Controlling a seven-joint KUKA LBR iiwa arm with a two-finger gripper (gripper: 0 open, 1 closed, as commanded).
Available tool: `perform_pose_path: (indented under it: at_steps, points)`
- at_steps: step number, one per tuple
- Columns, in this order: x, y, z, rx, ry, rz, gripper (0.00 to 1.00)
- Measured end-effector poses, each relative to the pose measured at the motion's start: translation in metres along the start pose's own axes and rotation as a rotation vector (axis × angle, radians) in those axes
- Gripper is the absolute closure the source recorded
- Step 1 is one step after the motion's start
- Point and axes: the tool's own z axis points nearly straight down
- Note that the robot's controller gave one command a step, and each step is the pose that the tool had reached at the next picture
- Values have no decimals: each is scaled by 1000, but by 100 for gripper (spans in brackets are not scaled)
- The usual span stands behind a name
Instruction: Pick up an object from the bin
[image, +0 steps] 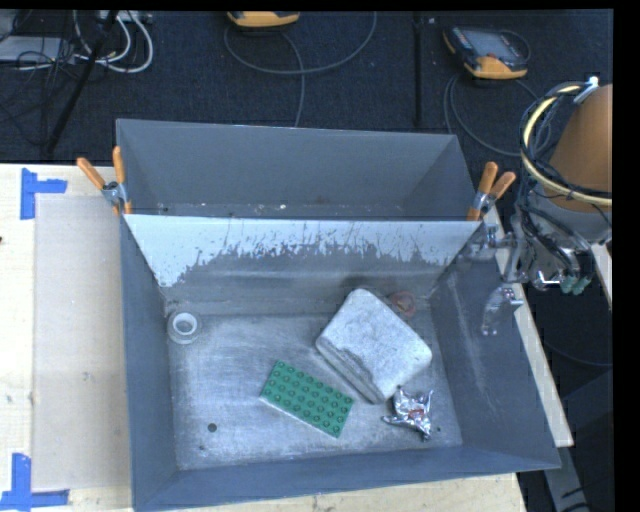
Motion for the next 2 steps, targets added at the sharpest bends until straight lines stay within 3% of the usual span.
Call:
perform_pose_path:
  at_steps: [1,2]
  points:
    - [4,5,0,-1,0,-242,0]
    - [71,52,143,4,-19,-192,0]
